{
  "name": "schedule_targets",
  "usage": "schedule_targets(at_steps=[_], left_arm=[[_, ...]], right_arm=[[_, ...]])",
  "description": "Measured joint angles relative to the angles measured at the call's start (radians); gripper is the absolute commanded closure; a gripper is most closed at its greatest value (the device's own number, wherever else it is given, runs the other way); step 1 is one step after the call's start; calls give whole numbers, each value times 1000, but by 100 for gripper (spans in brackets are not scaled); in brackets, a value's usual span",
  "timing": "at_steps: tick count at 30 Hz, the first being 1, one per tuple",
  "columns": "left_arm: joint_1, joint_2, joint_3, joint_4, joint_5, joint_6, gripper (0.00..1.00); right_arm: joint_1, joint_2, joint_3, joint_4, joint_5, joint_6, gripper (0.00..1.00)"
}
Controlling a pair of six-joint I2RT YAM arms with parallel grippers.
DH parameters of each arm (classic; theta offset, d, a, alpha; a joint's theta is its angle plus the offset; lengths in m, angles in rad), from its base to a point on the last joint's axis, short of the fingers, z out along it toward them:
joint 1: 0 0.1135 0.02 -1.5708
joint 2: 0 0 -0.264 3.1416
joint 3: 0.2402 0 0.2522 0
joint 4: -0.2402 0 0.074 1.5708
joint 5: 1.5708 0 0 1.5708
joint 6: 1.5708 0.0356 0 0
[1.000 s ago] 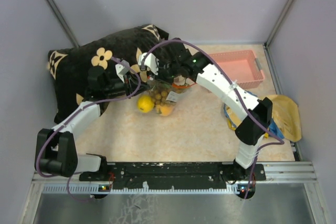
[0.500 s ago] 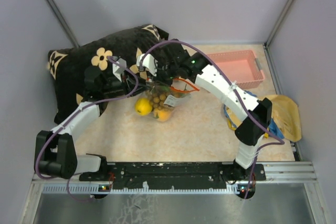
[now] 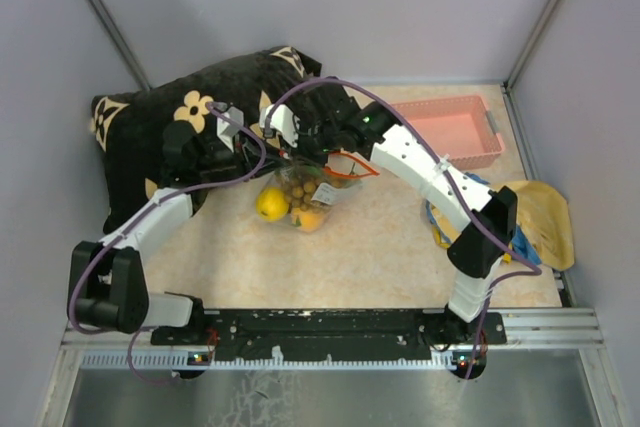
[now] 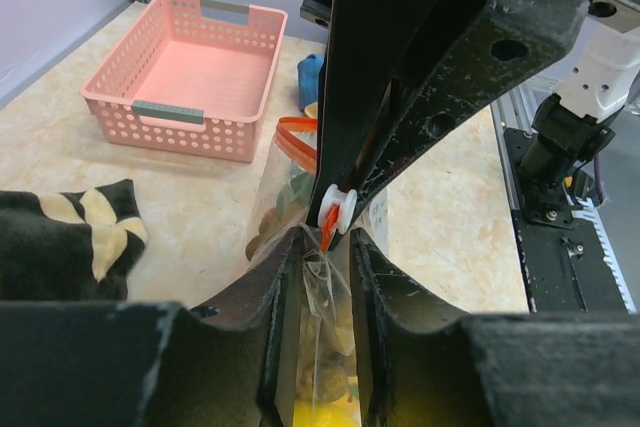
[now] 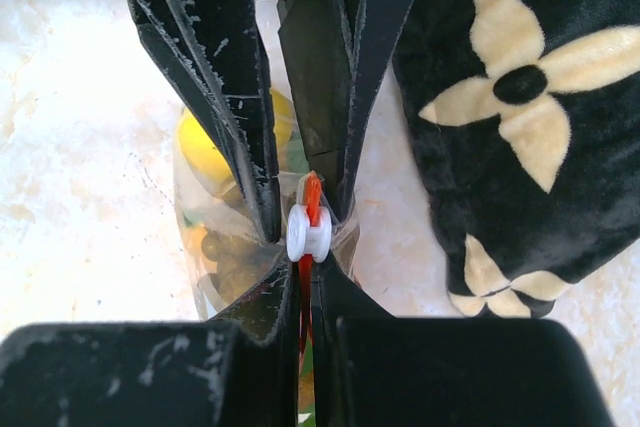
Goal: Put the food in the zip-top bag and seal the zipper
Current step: Zip the zipper food storage bag at the center of the board.
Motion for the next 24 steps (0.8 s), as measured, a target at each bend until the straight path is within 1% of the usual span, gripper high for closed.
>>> schedule_targets(at_steps=[2,3,5,8,11,13,16,24], left_arm=[[-2,6,6,2,2,-1,81],[-2,8,8,3,2,-1,88],[-2,9,9,3,3,-3,99],[-3,10,9,-2,8,4,100],[-8,10,9,-15,17,14,100],[-9,10,9,-30,21,28,100],[-12,8,9,-56,26,43,100],[-12,-4,9,-85,26,69,100]], right_arm=[[0,0,-1,0,0,2,99],[0,0,-1,0,0,5,97],[1,-1,-4,1,-2,9,92],[2,-8,-18,6,-2,16,81],[3,-25,-42,24,-1,24,75],[5,-39,-61,44,-2,25,72],[5,-57,-79,77,-5,25,70],[2,-118,-86,129,-48,26,70]])
